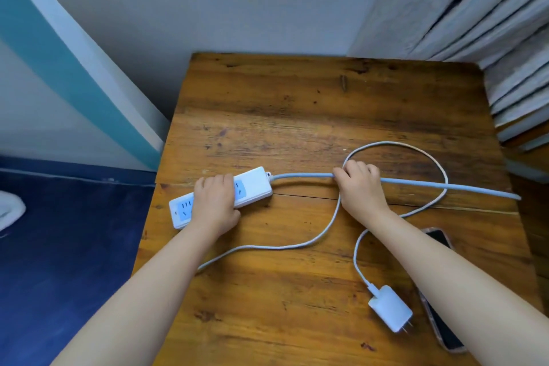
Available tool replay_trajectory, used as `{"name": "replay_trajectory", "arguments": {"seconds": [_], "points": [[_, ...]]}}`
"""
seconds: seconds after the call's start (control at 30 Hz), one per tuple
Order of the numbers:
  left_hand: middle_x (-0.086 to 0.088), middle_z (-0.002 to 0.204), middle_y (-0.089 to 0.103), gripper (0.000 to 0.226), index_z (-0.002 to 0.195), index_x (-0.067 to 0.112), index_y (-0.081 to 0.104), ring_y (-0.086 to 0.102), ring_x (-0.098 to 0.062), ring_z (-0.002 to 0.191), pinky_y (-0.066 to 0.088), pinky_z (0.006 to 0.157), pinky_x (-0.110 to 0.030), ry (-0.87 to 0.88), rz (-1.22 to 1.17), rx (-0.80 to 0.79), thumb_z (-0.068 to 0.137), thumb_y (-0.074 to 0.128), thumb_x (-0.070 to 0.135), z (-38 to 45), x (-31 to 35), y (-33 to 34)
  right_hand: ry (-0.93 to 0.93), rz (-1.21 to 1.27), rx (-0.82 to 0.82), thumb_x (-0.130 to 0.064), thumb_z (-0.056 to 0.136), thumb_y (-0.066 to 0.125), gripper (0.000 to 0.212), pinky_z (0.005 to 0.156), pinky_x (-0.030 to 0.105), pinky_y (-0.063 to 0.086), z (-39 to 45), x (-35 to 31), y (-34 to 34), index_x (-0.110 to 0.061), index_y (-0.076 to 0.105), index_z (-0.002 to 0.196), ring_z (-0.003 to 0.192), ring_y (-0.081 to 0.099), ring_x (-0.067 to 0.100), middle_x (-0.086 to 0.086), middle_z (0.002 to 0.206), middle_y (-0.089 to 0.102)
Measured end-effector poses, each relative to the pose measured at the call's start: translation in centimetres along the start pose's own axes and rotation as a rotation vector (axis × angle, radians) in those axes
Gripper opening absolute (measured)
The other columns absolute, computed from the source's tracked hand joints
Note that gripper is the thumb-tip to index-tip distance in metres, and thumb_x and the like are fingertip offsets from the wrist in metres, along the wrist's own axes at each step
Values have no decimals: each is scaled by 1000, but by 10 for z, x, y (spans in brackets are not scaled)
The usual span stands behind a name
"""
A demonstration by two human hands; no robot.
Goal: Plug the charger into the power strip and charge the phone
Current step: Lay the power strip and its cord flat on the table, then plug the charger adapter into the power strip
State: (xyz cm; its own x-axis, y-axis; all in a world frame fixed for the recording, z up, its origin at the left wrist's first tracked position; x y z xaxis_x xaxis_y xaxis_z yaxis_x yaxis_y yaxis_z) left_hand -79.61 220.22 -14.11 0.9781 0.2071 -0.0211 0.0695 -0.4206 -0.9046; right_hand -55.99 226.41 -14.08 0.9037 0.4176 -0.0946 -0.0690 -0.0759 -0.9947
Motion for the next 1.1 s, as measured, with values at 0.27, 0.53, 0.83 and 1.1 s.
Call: {"name": "replay_trajectory", "arguments": {"seconds": [0.27, 0.53, 0.83, 1.1], "points": [[-16, 132, 47, 58, 132, 5, 34, 43, -32, 119, 36, 101, -37, 198, -105, 111, 82, 60, 11, 58, 50, -35, 241, -31, 73, 3, 87, 48, 27, 94, 48, 32, 26, 43, -4, -1, 64, 108, 102, 51, 38, 20, 103, 62], [-15, 142, 40, 64, 138, 5, 29, 36, -30, 128, 29, 110, -39, 252, -106, 197, 83, 61, 11, 82, 80, -40, 141, -56, -12, 4, 86, 50, 34, 95, 52, 38, 11, 48, -19, -1, 56, 119, 114, 50, 38, 23, 120, 59], [-12, 145, 39, 50, 133, 9, 40, 32, -25, 134, 28, 111, -36, 538, -89, 46, 90, 47, 32, -30, 65, 14, -569, -159, -718, 5, 82, 55, 84, 114, 46, 17, -93, 13, -13, -41, 17, 140, 143, 3, 25, -1, 157, 9], [-10, 113, 56, 25, 111, 12, 55, 48, -29, 109, 40, 82, -38, 381, 47, -87, 93, 38, 13, -81, 40, 45, -741, -332, -795, -11, 85, 59, 60, 115, 53, 11, -123, -2, -7, -33, 35, 136, 143, 8, 30, 4, 155, 18]]}}
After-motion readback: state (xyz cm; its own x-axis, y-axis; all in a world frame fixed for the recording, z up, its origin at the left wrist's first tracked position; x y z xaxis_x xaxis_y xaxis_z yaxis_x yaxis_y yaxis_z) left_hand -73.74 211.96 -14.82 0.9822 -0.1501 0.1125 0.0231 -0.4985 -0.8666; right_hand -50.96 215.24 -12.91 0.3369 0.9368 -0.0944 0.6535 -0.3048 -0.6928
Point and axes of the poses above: each hand's wrist, its own z-axis towards the middle knuckle, its own y-axis out of the palm, x = y × z, the point moved 3 cm from there along z, towards the middle knuckle
